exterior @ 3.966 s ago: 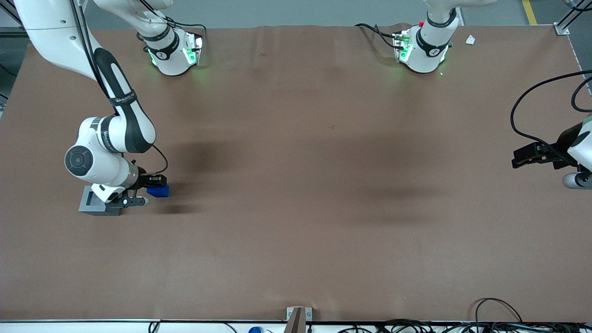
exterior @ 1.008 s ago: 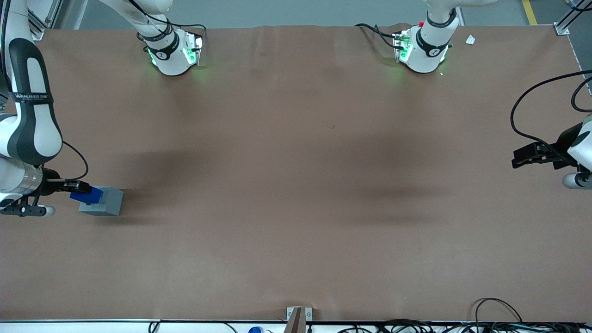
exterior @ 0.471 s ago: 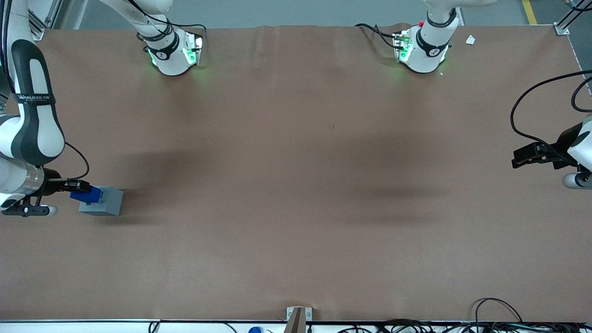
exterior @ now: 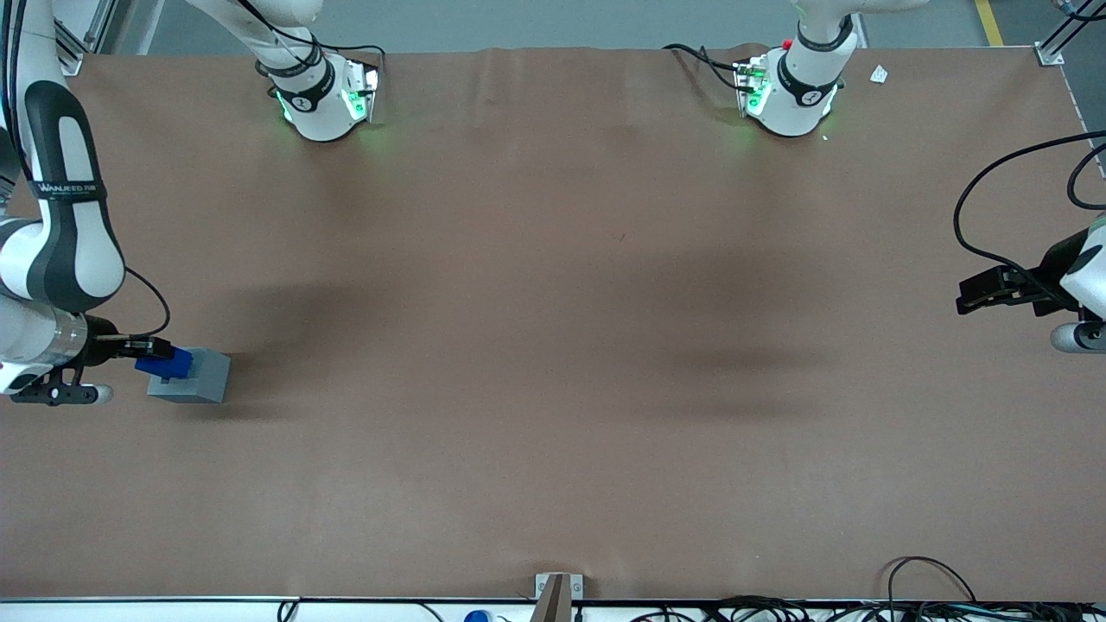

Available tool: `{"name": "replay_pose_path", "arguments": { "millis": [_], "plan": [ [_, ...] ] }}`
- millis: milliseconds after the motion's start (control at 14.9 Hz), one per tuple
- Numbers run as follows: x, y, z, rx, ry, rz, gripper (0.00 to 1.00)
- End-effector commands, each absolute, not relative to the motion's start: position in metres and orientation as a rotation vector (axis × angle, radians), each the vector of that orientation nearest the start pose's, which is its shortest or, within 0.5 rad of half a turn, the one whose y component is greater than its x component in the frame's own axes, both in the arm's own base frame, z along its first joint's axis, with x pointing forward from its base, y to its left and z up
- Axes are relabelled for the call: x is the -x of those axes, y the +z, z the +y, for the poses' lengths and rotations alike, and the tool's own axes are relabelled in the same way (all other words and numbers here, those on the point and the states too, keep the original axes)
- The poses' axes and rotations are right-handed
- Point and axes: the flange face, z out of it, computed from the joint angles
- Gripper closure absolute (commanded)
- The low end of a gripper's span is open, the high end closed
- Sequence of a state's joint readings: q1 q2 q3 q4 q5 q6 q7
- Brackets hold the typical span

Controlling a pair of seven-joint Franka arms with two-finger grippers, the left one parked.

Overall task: Insert blue part into gray base with right arm
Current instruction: 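Lower the blue block into the gray base's opening, pressing down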

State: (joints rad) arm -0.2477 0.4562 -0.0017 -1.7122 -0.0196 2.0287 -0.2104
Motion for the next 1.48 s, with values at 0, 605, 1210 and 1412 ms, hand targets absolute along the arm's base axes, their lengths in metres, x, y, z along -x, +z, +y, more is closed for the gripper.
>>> {"name": "replay_pose_path", "arguments": {
  "millis": [0,605,1210,1412],
  "plan": [
    [-0.63,0.311,-0.16,3.124,0.223,0.033,0.98],
    [-0.632,0.302,-0.165,3.119,0.229,0.047,0.98],
    [-0.637,0.302,-0.168,3.117,0.215,0.044,0.98],
    [-0.638,0.302,-0.168,3.117,0.215,0.044,0.98]
  ]
}}
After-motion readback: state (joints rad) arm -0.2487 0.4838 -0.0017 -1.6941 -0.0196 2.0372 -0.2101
